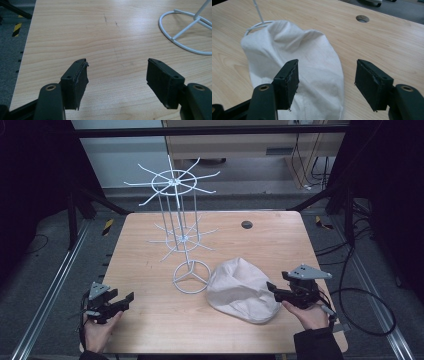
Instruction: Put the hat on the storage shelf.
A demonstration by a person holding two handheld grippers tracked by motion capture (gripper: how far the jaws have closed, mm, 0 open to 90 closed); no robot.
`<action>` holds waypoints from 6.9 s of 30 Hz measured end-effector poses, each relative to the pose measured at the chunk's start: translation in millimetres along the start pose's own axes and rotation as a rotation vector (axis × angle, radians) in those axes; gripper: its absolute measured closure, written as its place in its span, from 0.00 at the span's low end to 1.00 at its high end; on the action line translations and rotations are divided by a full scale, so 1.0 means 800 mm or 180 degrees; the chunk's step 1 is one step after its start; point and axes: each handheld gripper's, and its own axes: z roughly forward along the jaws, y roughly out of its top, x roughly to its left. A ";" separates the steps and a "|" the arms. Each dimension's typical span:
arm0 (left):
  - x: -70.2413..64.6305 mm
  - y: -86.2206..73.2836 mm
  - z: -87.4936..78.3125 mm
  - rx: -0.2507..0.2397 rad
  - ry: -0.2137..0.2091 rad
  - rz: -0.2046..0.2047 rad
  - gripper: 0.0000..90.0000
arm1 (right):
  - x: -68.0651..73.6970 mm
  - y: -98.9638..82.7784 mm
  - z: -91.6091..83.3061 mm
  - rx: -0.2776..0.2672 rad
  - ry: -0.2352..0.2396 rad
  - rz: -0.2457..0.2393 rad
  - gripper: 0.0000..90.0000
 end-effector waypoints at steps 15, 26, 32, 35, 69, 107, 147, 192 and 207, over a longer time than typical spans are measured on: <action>0.001 0.000 0.001 0.0023 -0.0011 0.0011 0.37 | 0.030 0.026 0.031 0.0284 0.0300 -0.0282 0.41; 0.000 0.000 0.001 0.0042 -0.0005 0.0037 0.36 | 0.045 0.040 0.053 0.0423 0.0416 -0.0423 0.42; 0.001 0.000 0.002 0.0047 -0.0004 0.0034 0.36 | 0.055 0.043 0.064 0.0511 0.0500 -0.0480 0.43; 0.001 0.000 0.002 0.0045 -0.0002 0.0032 0.36 | 0.061 0.043 0.070 0.0583 0.0546 -0.0542 0.44; 0.001 -0.001 0.005 0.0089 0.0005 0.0036 0.37 | 0.066 0.030 0.115 0.1128 0.0637 -0.0883 0.71; 0.001 -0.001 0.006 0.0102 0.0009 0.0046 0.37 | 0.057 0.051 0.082 0.0923 0.0606 -0.0836 0.98; 0.001 -0.001 0.005 0.0094 0.0000 0.0038 0.37 | 0.033 0.044 0.003 -0.0126 0.0376 -0.0466 0.98; 0.001 -0.002 0.007 0.0134 0.0017 0.0043 0.37 | 0.025 0.084 -0.061 -0.1131 0.0274 -0.0366 0.98; 0.001 -0.002 0.007 0.0131 0.0022 0.0043 0.37 | 0.032 0.113 -0.072 -0.1491 0.0270 -0.0320 0.98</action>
